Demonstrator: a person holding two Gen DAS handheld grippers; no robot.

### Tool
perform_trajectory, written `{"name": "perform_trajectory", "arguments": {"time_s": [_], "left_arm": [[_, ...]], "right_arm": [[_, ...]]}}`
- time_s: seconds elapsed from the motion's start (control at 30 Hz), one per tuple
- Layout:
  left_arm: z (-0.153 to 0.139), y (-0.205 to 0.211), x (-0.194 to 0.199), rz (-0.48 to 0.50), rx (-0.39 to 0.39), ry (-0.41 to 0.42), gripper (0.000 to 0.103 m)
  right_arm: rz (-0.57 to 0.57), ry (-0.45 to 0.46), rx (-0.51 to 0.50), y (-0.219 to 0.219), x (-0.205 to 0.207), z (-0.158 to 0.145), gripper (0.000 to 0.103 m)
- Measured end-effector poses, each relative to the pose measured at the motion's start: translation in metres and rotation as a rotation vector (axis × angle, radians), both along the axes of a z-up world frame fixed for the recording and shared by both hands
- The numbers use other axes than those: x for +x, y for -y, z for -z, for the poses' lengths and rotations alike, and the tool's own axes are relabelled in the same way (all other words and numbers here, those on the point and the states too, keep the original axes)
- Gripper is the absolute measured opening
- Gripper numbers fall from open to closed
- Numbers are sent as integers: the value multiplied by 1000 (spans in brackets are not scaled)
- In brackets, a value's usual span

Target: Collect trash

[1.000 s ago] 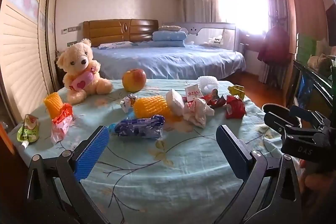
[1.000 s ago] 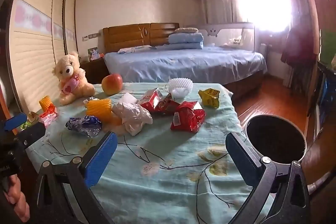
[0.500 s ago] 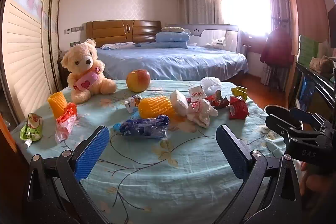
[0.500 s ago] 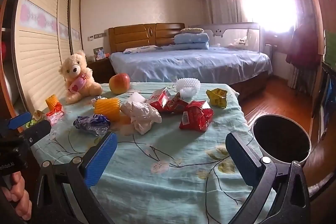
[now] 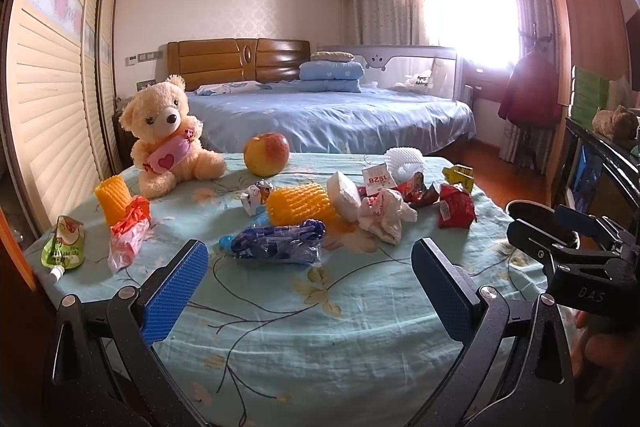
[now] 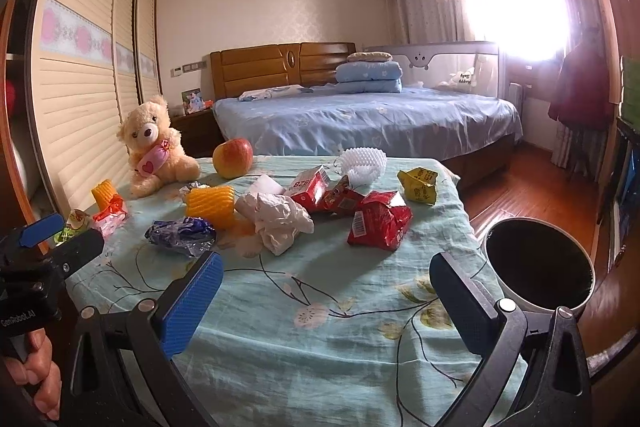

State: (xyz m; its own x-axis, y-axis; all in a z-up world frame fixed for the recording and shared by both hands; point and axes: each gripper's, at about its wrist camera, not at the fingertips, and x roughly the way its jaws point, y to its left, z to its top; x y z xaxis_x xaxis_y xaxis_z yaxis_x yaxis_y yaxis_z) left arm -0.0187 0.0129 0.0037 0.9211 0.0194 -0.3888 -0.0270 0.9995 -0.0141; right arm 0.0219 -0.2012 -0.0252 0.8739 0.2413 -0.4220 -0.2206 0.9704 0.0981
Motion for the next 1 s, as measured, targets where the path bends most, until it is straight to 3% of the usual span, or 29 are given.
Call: {"name": "perform_trajectory", "arguments": {"time_s": [1.0], "left_arm": [[1,3,-1,-3,6,0,103]], "right_arm": [[13,6,-5,1,0,0,103]]}}
